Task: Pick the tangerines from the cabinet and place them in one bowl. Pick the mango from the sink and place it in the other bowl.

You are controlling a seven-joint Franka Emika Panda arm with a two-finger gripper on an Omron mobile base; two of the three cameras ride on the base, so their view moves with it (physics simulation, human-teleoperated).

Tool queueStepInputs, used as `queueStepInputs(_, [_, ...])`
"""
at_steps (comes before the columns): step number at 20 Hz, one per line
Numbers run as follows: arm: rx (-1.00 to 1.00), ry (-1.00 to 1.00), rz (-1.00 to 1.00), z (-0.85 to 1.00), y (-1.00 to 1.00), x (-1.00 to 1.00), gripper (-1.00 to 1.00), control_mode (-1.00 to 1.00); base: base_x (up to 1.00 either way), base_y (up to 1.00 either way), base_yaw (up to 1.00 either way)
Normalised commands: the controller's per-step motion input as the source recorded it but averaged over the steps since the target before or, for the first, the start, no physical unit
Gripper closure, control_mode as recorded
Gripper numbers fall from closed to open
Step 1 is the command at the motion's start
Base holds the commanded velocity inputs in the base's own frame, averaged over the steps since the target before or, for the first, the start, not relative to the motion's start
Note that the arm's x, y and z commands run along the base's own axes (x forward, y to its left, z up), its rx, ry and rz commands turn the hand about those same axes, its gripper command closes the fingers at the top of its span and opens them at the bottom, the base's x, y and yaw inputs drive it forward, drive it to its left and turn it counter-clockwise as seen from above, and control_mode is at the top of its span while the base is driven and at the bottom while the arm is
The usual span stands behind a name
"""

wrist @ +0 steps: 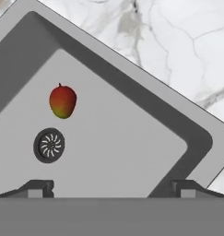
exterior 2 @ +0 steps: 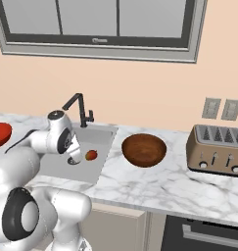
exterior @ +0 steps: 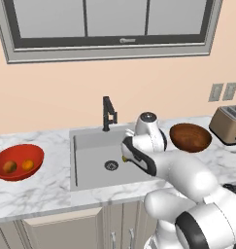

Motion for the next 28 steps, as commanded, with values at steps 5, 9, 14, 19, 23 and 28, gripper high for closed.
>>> queueStepInputs(5, [0.0,0.02,-0.04,-0.21,0.0,0.13,-1.0,-1.0,0.0,0.0,0.0])
queueStepInputs(9, [0.01,0.0,-0.05,-0.24,0.0,0.07,-1.0,-1.0,0.0,0.0,0.0])
queueStepInputs(14, [0.03,0.0,-0.05,-0.26,0.0,0.12,-1.0,-1.0,0.0,0.0,0.0])
queueStepInputs(19, [0.01,0.0,-0.04,-0.13,0.0,0.24,-1.0,-1.0,0.0,0.0,0.0])
queueStepInputs(23, [0.0,0.0,-0.04,-0.17,0.0,0.31,-1.0,-1.0,0.0,0.0,0.0])
queueStepInputs(28, [0.0,0.0,-0.03,-0.12,0.0,0.26,-1.0,-1.0,0.0,0.0,0.0])
